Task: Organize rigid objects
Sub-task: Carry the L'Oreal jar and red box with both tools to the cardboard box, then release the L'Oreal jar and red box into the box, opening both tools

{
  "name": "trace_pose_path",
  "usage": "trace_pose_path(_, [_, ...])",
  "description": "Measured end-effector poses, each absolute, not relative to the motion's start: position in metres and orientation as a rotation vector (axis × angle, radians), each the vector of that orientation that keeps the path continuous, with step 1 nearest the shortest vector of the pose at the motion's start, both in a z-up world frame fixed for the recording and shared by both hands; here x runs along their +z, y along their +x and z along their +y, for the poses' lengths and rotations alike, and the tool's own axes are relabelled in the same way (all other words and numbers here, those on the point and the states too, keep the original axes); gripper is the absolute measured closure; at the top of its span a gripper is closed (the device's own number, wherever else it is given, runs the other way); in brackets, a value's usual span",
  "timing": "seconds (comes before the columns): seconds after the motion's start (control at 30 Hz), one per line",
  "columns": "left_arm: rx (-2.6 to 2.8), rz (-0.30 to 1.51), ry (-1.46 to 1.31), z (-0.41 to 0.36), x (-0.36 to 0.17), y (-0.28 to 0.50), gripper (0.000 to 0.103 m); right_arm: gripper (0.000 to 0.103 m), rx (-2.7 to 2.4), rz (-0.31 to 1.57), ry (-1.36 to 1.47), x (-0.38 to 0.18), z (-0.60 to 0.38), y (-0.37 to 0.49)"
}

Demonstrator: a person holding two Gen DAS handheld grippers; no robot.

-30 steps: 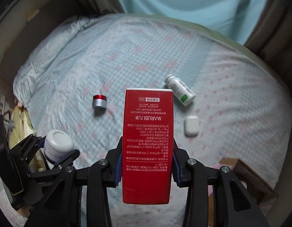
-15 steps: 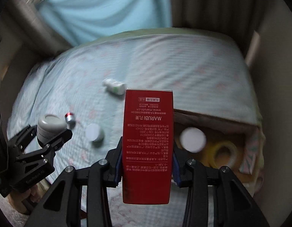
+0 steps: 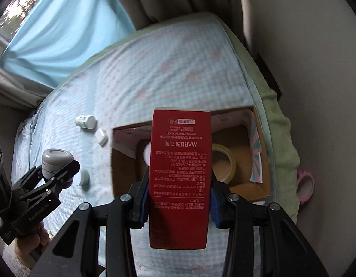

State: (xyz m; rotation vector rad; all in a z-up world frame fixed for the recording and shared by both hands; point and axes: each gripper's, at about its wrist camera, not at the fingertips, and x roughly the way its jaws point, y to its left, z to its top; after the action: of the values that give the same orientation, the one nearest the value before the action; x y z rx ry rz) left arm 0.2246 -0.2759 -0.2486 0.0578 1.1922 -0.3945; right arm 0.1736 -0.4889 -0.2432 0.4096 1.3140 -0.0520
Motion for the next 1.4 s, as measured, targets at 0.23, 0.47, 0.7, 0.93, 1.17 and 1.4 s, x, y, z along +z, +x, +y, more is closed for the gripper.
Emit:
trace_pose_path(0.23, [-0.384, 1.333, 0.088, -0.314, -0.315, 0.237, 0.047, 0.065, -0.07, 1.404, 0.546, -0.311, -0.52, 0.186])
trace_pose_path(0.47, [-0.356, 1.458, 0.079, -0.318, -0.358, 0.236, 0.047, 0.065, -0.039, 1.456, 0.604, -0.351, -0.513, 0.203])
trace_pose_path(0.7, [-0.371, 1.516, 0.153, -0.323, -0.38, 0.233, 0.047, 0.065, -0.006, 1.5, 0.628, -0.377, -0.496, 0.216])
trace_pose_path(0.93, [-0.414, 1.48, 0.187, -0.329, -0.368, 0.234, 0.0, 0.032, 0.018, 1.52, 0.519, -0.371, -0.487, 0.228])
trace_pose_path(1.17, [-0.403, 1.47, 0.141, -0.31, -0.359, 0.232, 0.0, 0.0, 0.009, 1.504, 0.452, -0.351, -0.495, 0.222])
trace_pose_path(1.4, [-0.376, 1.454, 0.132, -0.304, -0.337, 0.229, 0.0, 0.0, -0.005, 1.496, 0.444, -0.34, -0.488, 0.216])
